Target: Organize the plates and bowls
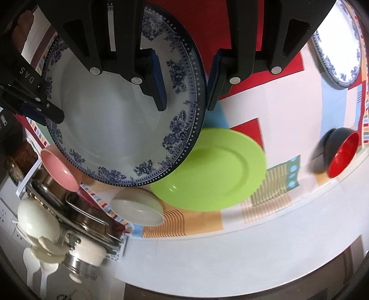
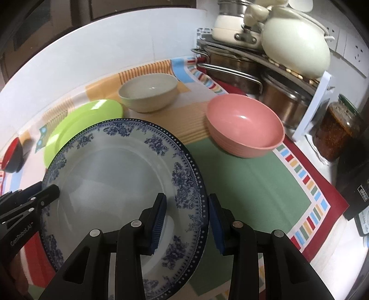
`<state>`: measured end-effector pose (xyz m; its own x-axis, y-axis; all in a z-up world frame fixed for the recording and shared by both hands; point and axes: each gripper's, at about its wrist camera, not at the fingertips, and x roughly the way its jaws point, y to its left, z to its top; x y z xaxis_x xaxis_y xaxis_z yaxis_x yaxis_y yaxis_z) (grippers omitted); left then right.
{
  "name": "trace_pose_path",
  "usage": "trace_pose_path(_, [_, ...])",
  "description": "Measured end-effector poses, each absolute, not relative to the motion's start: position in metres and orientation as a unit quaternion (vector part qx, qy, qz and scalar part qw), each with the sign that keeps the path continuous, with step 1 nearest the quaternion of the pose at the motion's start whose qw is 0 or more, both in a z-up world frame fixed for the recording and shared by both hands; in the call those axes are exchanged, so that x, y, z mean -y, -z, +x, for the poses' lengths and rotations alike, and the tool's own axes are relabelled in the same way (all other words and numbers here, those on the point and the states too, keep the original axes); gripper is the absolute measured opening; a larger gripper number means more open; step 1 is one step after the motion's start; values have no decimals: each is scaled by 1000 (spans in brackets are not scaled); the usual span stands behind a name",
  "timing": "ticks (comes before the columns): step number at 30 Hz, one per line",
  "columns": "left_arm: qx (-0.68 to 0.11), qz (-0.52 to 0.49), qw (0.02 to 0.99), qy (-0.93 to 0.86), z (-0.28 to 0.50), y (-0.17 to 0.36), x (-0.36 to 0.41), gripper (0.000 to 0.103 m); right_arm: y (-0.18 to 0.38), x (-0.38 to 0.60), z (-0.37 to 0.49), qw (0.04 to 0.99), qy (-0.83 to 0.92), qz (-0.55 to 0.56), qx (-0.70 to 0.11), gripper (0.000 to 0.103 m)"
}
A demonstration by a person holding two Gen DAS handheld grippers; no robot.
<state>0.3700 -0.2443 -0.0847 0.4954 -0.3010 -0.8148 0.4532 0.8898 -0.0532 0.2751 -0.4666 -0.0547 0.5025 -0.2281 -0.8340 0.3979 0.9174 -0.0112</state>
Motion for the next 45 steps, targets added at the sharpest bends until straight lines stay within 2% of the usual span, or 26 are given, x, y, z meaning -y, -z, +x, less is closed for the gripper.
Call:
trace_pose_path(29, [-424, 23, 897, 123, 341, 49, 69, 35, 19, 313, 287, 893, 85, 40, -441, 38])
trace_pose_path(45, [-423, -8, 904, 57, 326, 49, -26, 35, 16, 220, 295, 898, 19, 11, -439, 38])
